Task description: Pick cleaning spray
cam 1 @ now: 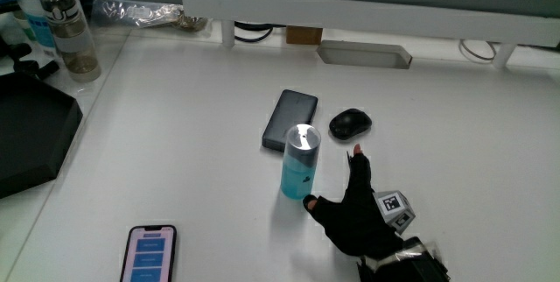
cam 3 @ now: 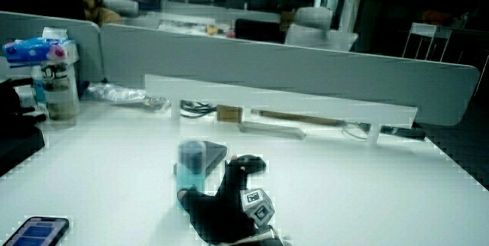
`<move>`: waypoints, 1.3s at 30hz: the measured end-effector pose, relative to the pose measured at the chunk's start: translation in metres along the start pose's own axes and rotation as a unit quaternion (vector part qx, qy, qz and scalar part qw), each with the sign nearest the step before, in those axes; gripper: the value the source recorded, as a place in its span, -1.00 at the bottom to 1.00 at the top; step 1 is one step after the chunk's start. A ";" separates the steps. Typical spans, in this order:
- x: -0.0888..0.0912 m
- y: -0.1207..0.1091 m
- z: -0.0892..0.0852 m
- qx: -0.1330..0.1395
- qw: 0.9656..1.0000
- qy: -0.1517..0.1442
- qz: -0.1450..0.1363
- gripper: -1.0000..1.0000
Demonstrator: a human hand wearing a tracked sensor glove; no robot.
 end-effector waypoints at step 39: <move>-0.011 0.014 -0.006 0.191 0.981 -0.014 -0.010 1.00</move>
